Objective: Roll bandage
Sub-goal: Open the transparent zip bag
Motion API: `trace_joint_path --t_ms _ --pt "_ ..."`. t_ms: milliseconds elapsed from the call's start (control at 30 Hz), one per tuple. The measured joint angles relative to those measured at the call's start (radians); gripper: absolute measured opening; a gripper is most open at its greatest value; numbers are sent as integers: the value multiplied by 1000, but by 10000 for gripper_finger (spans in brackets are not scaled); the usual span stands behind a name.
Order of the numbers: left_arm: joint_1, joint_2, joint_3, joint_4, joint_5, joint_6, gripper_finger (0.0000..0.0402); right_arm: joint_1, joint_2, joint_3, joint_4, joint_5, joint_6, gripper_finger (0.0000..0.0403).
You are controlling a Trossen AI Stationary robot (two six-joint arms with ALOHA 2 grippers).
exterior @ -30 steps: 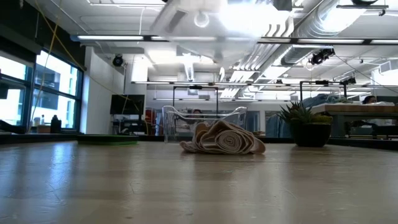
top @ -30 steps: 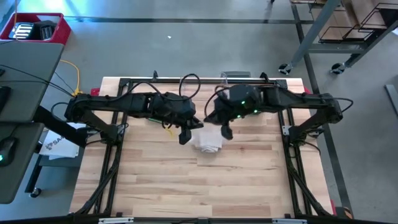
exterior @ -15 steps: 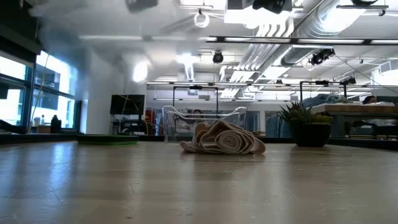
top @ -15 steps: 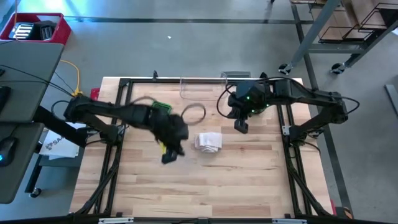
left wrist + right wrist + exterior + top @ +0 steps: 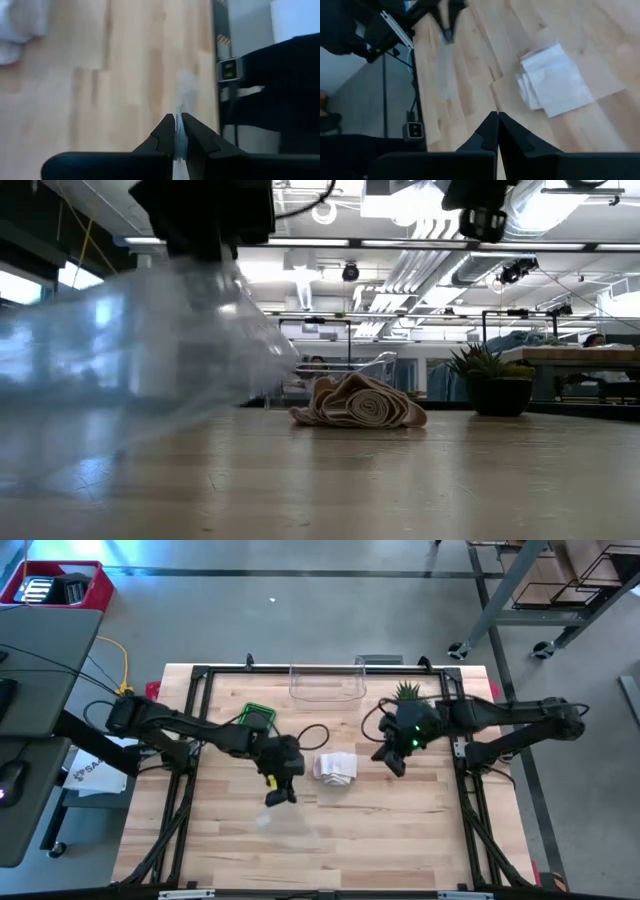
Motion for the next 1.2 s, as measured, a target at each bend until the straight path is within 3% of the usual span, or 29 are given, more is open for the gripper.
trace_joint_path --t_ms 133,267,433,600,700,800,933,1067,1133,1200 --pt "62 50 -4 -37 -41 62 46 71 -45 -55 54 57 102 0" --pt "111 73 -1 -25 -49 171 104 121 -51 -43 54 138 113 0" --pt "161 78 21 -36 -49 189 165 130 -52 -18 57 183 111 0" --pt "188 75 74 -52 -50 190 199 127 -51 -18 54 183 100 0" --pt "201 75 132 -146 -19 190 205 127 -51 -18 88 185 93 0" --pt "183 51 132 -204 31 158 199 125 -33 -18 158 169 63 0" --pt "66 -49 16 -151 5 33 155 102 47 -18 235 73 20 0" --pt "-87 -190 -169 42 -161 -257 79 79 131 -18 299 73 -35 0" --pt "-163 -236 -253 155 -281 -417 31 62 177 -18 316 70 -49 0" --pt "-211 -247 -308 231 -417 -571 9 46 227 -18 330 46 -28 0"
